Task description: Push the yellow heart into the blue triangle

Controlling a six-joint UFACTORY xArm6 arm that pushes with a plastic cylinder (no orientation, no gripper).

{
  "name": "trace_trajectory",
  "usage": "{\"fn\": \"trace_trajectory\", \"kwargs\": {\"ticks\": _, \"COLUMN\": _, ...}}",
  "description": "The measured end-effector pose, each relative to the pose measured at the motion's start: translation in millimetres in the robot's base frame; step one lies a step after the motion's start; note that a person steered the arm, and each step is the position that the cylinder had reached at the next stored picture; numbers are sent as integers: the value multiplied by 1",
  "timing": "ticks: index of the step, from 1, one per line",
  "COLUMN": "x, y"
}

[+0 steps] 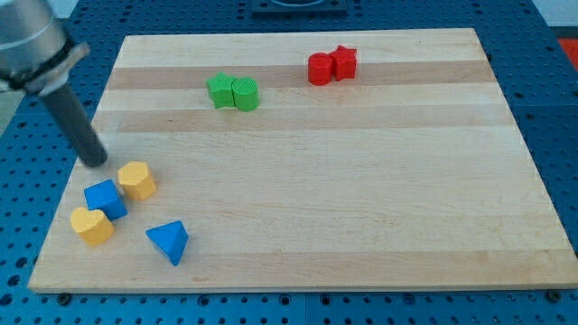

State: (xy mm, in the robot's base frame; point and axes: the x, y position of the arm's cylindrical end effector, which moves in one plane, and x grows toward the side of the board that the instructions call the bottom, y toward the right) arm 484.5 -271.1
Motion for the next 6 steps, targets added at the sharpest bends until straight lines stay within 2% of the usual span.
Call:
{"fn": "trace_trajectory", "kwargs": {"ticks": 1, "x": 50, "y": -6}}
{"fn": "trace_trajectory", "kwargs": {"ticks": 4, "x": 88, "y": -2}}
{"fn": "trace_trajectory", "kwargs": {"ticks": 5, "x": 86, "y": 41}}
{"fn": "trace_trajectory", "kwargs": {"ticks": 6, "x": 66, "y": 86}}
